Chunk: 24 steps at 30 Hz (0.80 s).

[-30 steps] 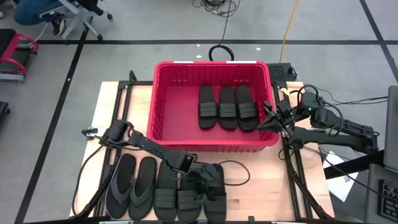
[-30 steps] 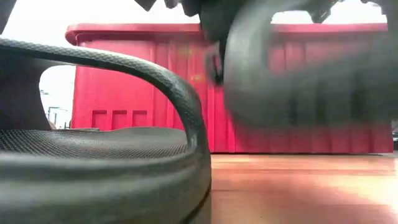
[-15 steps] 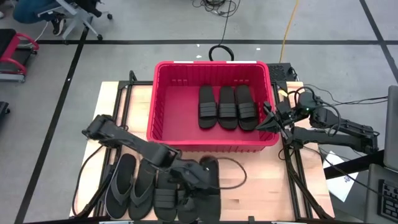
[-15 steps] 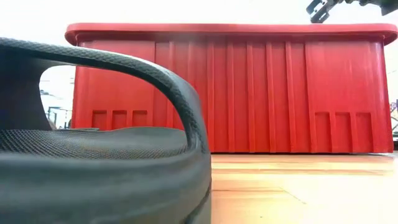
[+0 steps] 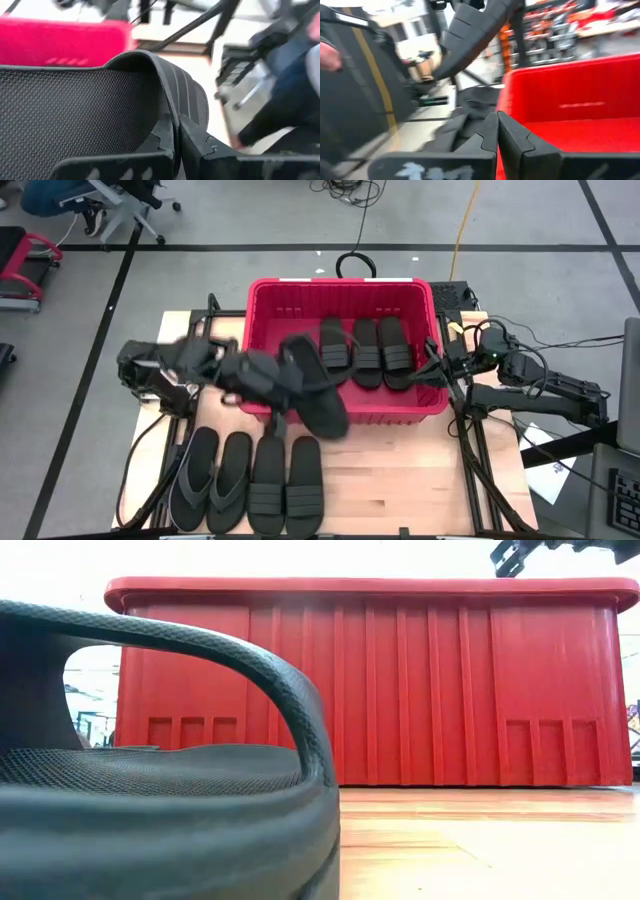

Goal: Pick and place slides into bin
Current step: Put the black slipper into the red bin

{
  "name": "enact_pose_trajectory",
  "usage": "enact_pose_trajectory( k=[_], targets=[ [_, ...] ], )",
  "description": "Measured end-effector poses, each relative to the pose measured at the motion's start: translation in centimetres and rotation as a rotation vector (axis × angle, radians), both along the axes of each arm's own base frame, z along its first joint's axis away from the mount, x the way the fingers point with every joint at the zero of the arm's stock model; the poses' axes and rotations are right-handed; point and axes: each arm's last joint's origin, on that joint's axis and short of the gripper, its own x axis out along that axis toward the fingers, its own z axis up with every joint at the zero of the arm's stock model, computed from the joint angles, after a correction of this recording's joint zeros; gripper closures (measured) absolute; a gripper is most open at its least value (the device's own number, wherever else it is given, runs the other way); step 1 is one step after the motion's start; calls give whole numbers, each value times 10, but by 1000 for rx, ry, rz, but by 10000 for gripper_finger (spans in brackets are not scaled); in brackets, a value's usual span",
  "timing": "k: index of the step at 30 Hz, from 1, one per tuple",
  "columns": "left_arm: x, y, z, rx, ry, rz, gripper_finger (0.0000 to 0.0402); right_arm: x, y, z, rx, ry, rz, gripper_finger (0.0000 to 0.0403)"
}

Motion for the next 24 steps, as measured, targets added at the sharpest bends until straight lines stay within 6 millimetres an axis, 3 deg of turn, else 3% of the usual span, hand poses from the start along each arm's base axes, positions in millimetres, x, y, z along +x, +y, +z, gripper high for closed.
enact_pose_trajectory(
  k=[7,17,20,24],
  targets=[
    [-19,82,-10,141,228,-10,400,1,-5,0,-142,-19,-169,403],
    [-38,194,-25,210,209,-220,400,0,-12,0,-11,7,-417,403],
    [-38,218,-43,187,212,-273,400,-1,-13,1,38,-5,-488,403],
    [-31,242,-84,84,183,-376,400,-4,-13,9,106,-84,-491,403]
  ],
)
